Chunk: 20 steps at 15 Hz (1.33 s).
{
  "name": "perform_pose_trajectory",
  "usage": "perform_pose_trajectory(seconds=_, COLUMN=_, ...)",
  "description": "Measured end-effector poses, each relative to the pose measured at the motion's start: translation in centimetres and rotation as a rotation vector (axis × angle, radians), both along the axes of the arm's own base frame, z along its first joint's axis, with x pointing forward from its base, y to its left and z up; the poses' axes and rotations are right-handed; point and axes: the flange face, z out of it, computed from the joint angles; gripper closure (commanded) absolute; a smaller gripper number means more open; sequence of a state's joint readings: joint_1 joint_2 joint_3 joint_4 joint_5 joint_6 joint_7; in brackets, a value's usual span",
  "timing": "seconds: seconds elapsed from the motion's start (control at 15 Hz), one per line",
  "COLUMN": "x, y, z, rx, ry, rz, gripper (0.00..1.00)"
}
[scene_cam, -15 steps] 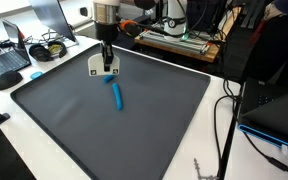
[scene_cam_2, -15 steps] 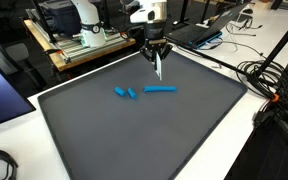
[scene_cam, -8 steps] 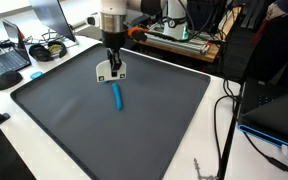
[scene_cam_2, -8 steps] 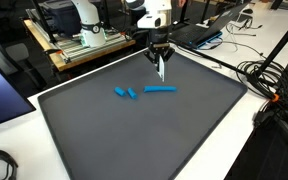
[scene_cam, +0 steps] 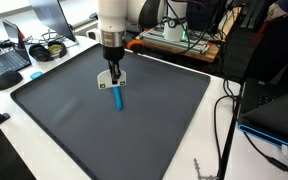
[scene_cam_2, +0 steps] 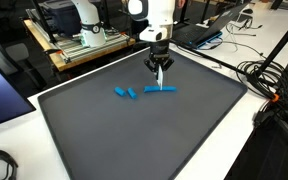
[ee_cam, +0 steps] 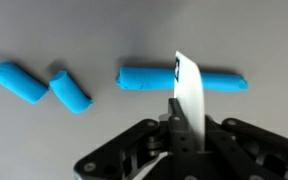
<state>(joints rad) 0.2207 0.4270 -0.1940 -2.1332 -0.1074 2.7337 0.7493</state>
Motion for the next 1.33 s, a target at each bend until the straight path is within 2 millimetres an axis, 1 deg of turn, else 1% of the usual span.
perform_pose_trajectory(seconds=0.27, x=0.5, y=-0.2, z=-1.4, rx=-0.007, ry=0.012, rz=-0.019, gripper=0.99)
perform_pose_trajectory(seconds=0.73, x=0.9, y=-0.4, z=-3.0, rx=-0.002, ry=0.025, rz=-0.049, gripper=0.99)
perform_pose_trajectory(seconds=1.33, x=1.0, y=-0.6, z=-4.3, rx=0.024, ry=0.02, rz=-0.082, gripper=0.99)
